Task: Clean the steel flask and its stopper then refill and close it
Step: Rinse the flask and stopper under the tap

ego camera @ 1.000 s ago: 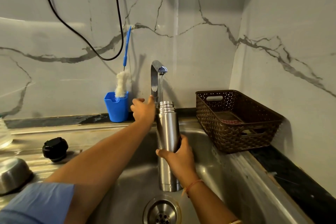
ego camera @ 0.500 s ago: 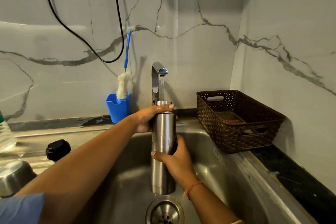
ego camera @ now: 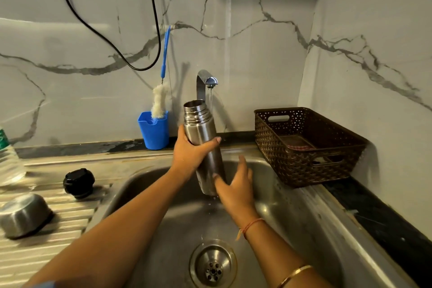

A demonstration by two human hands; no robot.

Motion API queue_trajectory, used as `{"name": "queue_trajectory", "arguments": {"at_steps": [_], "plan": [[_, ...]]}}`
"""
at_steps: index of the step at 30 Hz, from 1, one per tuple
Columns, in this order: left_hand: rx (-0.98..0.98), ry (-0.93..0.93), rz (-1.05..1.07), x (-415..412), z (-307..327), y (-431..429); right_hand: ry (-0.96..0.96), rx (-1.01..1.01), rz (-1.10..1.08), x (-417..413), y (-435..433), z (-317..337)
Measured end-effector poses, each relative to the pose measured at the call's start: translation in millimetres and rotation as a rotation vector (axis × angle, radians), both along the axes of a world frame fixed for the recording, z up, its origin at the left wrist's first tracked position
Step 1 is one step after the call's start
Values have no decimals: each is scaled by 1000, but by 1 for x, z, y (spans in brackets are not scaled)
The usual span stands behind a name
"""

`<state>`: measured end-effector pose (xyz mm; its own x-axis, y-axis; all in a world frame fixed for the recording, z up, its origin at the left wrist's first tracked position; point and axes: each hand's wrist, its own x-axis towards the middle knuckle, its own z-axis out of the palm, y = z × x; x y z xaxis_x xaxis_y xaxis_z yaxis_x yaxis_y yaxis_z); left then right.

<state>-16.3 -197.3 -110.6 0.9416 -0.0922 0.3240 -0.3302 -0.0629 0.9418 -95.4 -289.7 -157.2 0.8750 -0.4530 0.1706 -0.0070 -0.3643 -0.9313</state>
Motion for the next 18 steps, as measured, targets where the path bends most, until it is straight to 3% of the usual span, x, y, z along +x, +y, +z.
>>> {"name": "queue_trajectory", "arguments": {"at_steps": [4, 11, 14, 18], "plan": [[243, 84, -61, -14, -43, 1, -98, -76, -136, -3, -3, 2], [-21, -17, 18, -10, -25, -15, -281, -81, -279, -3, -4, 4], [134, 75, -42, -15, -37, -11, -290, -90, -273, -5, -2, 5], [139, -69, -53, -16, -23, -16, -320, -77, -277, -4, -1, 6]]}}
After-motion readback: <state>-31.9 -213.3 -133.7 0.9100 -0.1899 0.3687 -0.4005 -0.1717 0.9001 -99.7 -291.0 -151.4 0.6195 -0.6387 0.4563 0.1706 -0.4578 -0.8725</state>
